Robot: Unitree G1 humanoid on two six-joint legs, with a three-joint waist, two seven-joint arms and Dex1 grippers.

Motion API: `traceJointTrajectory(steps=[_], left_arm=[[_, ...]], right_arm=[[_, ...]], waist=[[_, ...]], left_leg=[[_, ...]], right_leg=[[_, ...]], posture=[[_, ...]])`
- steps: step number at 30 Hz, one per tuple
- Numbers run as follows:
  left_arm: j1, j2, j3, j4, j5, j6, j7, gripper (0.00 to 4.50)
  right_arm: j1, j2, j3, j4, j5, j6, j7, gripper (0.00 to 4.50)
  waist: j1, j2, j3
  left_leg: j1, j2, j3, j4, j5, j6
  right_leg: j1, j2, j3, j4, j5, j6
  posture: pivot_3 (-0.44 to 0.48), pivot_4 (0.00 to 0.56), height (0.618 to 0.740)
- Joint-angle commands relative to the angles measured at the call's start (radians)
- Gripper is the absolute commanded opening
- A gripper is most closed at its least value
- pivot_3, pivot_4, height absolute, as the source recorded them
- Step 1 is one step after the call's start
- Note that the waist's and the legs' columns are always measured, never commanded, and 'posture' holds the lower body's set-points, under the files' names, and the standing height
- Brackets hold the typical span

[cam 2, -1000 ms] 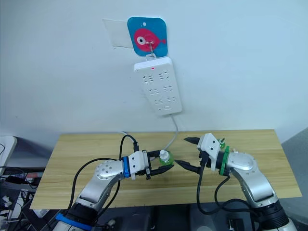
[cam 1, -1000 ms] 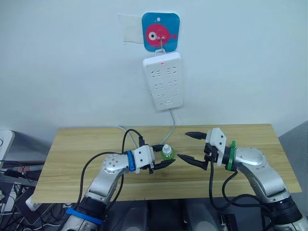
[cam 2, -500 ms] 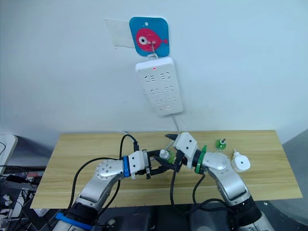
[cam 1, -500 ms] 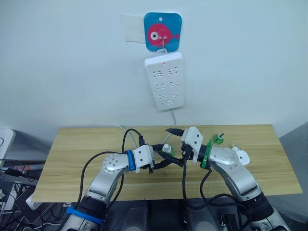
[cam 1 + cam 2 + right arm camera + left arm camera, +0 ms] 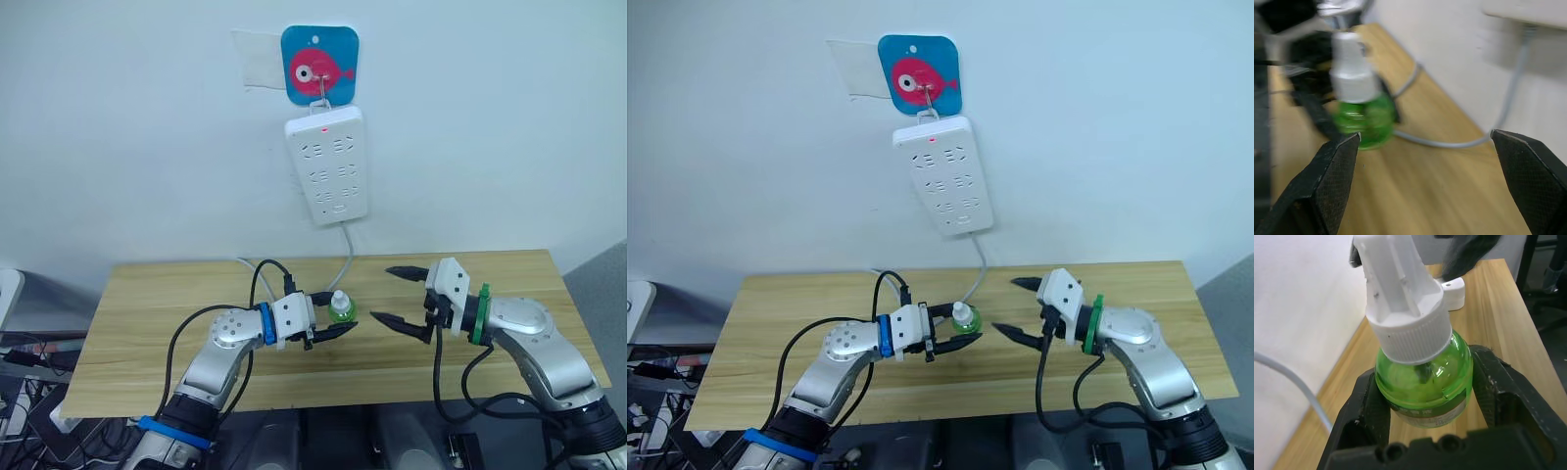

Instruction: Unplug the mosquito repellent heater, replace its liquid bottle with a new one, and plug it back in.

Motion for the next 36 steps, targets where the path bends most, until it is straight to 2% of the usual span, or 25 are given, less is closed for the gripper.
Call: traceJointTrajectory(steps=[1, 8, 12, 15, 22, 23, 24, 30, 36], left_arm=[[0.010, 0.005, -0.003, -0.025, -0.008, -0.021, -0.011, 2.24], [0.018, 0.011, -0.005, -0.042, -0.008, -0.016, -0.017, 2.24], [0.023, 0.015, -0.006, -0.051, -0.006, -0.017, -0.020, 2.24], [0.032, 0.019, -0.008, -0.057, -0.004, -0.019, -0.021, 2.24], [0.033, 0.012, -0.013, -0.061, -0.002, -0.023, -0.016, 2.24], [0.032, 0.011, -0.015, -0.061, -0.001, -0.024, -0.015, 2.24], [0.031, 0.011, -0.015, -0.061, 0.000, -0.024, -0.015, 2.24], [0.028, 0.014, -0.015, -0.056, 0.000, -0.030, -0.014, 2.24], [0.041, 0.022, -0.013, -0.049, -0.001, -0.037, -0.018, 2.24]], right_arm=[[-0.006, 0.034, 0.042, -0.094, 0.066, 0.055, 0.015, 4.48], [-0.060, 0.176, 0.127, -0.102, 0.026, 0.087, -0.090, 4.48], [-0.066, 0.200, 0.131, -0.095, 0.028, 0.086, -0.099, 4.48], [-0.059, 0.189, 0.133, -0.096, 0.029, 0.075, -0.080, 3.66], [-0.045, 0.157, 0.170, -0.096, -0.026, 0.024, -0.061, 1.05], [-0.044, 0.160, 0.174, -0.097, -0.029, 0.024, -0.065, 0.57], [-0.044, 0.162, 0.178, -0.097, -0.033, 0.025, -0.067, 0.29], [-0.044, 0.166, 0.170, -0.106, -0.030, 0.024, -0.066, 0.19], [-0.046, 0.149, 0.106, -0.200, 0.073, 0.078, -0.053, 0.19]], waist=[[0.000, 0.000, 0.000], [0.003, 0.000, 0.000], [0.005, 0.000, 0.000], [0.005, 0.000, 0.000], [0.005, 0.000, 0.000], [0.005, 0.000, 0.000], [0.005, 0.000, 0.000], [0.005, 0.000, 0.000], [0.005, 0.000, 0.000]], left_leg=[[0.000, 0.000, 0.000, 0.000, 0.000, 0.000], [0.000, -0.001, -0.001, 0.000, 0.000, 0.000], [0.000, -0.001, -0.001, 0.000, 0.000, -0.001], [0.000, -0.001, -0.001, 0.000, 0.000, -0.001], [0.000, -0.001, -0.001, 0.000, 0.001, -0.001], [0.000, -0.001, -0.001, 0.000, 0.001, -0.002], [0.000, -0.001, -0.001, 0.000, 0.001, -0.002], [0.000, -0.001, -0.001, 0.000, 0.002, -0.003], [0.000, -0.001, -0.001, 0.000, 0.002, -0.003]], right_leg=[[0.000, 0.000, 0.000, 0.000, 0.000, 0.000], [0.000, -0.001, 0.000, 0.000, 0.000, 0.000], [0.000, -0.001, 0.000, 0.000, 0.000, 0.000], [0.000, -0.001, 0.000, 0.000, 0.000, 0.000], [0.000, -0.001, 0.000, 0.000, 0.000, 0.000], [0.000, -0.001, 0.000, 0.000, 0.000, 0.000], [0.000, -0.001, 0.000, 0.000, 0.000, 0.000], [0.000, -0.001, 0.000, 0.000, 0.000, 0.000], [0.000, -0.001, 0.000, 0.000, 0.000, 0.000]], posture=[[-0.077, 0.261, 0.740], [-0.058, 0.259, 0.740], [-0.058, 0.259, 0.740], [-0.058, 0.259, 0.740], [-0.048, 0.239, 0.740], [-0.046, 0.232, 0.740], [-0.046, 0.232, 0.740], [-0.043, 0.230, 0.740], [-0.043, 0.230, 0.740]])
